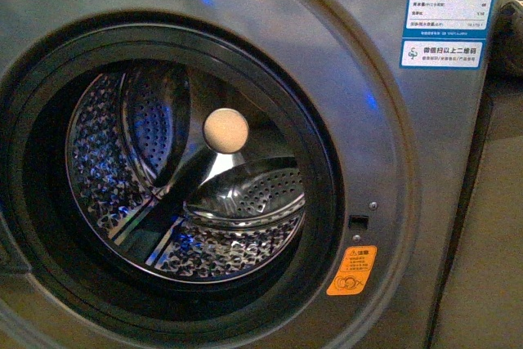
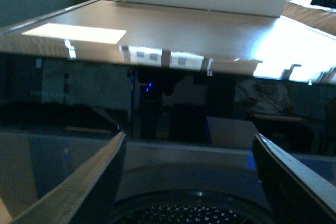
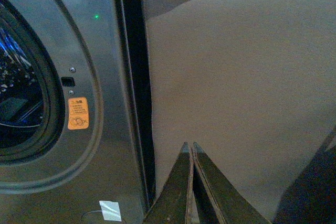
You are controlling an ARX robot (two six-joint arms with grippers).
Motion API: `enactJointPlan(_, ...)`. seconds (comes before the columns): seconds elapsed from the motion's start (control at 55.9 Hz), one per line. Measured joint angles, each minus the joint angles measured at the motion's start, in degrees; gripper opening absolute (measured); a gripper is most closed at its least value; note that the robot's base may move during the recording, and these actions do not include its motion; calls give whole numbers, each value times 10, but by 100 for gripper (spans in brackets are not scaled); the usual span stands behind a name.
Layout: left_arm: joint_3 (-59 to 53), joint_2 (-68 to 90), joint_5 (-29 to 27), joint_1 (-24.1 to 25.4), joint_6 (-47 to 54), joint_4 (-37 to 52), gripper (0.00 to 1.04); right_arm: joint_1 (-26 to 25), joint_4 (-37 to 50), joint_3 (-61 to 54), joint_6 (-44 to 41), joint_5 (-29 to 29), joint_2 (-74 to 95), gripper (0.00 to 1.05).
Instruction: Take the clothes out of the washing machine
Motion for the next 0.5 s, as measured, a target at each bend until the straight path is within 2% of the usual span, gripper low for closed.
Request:
enactJointPlan(0.161,-164,-66,20,28,3,63,19,0,0,0,0,0,0,2)
enactJointPlan(0.233,-240,-92,39,40,6,93,4,0,0,0,0,0,0,2)
enactJointPlan(0.412,-342,-155,59,64,7,140,4,0,0,0,0,0,0,2)
enactJointPlan(0.501,-379,-177,108,100,7,151,4,0,0,0,0,0,0,2)
